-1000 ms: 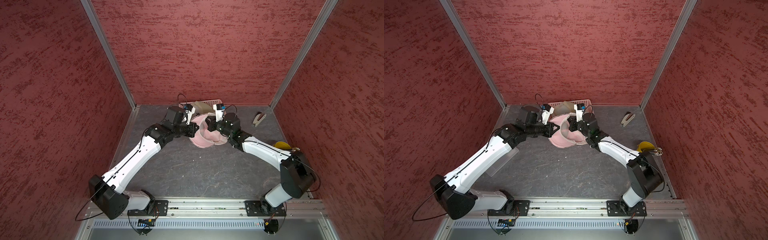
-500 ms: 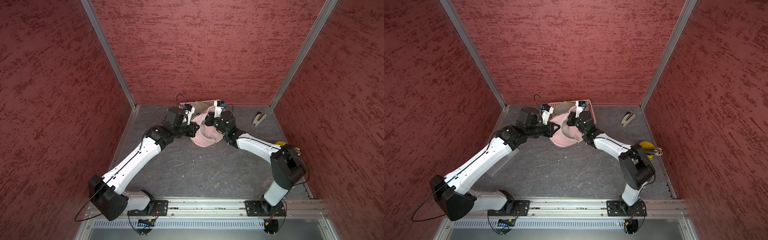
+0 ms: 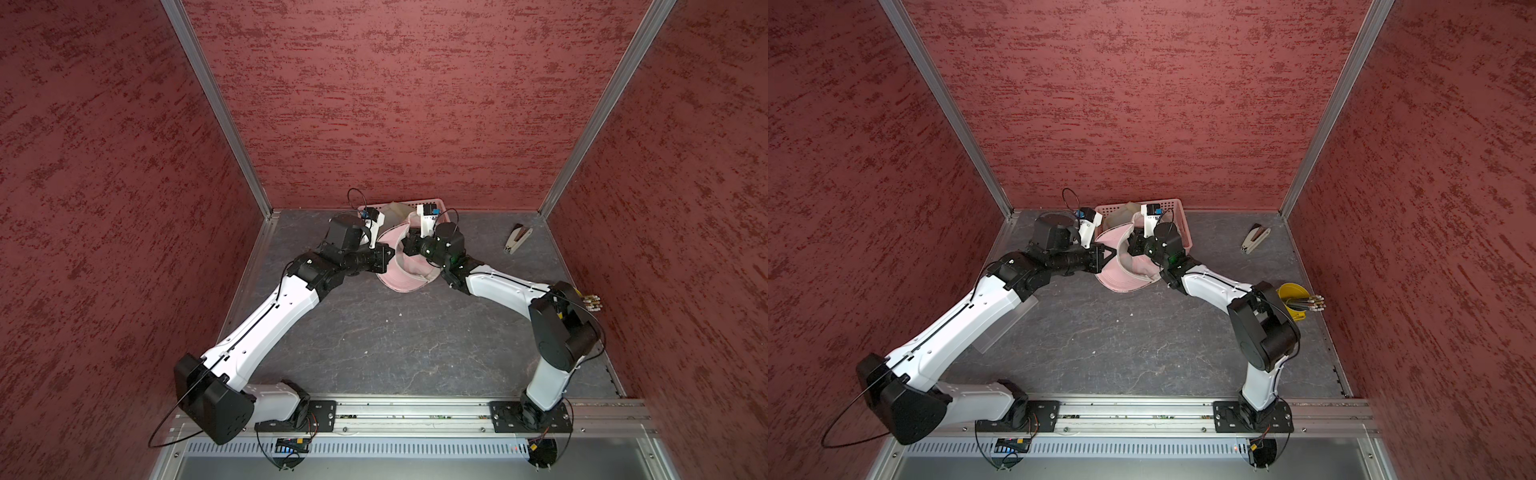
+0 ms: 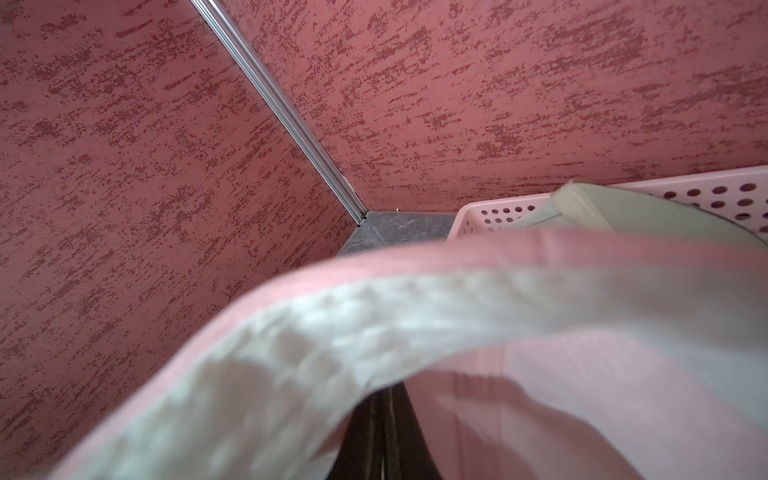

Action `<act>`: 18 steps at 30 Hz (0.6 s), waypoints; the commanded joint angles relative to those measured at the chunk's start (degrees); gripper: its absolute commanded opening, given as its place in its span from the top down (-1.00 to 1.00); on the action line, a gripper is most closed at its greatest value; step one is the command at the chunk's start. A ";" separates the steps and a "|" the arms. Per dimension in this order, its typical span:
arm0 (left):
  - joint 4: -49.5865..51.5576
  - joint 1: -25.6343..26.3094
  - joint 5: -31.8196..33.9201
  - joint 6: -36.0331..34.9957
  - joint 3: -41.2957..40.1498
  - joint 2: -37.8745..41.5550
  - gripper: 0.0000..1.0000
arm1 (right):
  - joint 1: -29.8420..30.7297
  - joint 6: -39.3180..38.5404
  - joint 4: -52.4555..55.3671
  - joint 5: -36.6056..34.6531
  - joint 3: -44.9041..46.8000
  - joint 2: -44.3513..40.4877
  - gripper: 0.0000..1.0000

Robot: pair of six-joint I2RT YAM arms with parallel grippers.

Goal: Turn the baseball cap inside out
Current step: Turn over the baseball cap.

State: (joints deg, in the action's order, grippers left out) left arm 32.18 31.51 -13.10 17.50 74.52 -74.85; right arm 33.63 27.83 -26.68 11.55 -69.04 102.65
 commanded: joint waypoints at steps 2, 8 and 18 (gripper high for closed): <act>-2.81 -0.13 -1.22 0.84 -1.81 3.06 1.00 | -1.33 0.63 -2.36 -2.79 0.83 -3.17 0.89; -1.76 -1.46 -1.22 0.96 -2.66 4.40 1.00 | -4.72 -0.09 3.66 -6.42 2.06 -7.77 0.93; -1.27 -2.68 2.54 0.58 -2.47 4.55 1.00 | -4.15 -4.65 15.51 -8.48 2.68 -12.24 0.95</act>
State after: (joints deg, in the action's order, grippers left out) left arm 31.81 29.26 -11.79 18.28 71.99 -70.85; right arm 28.86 25.74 -16.45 5.23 -68.27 92.31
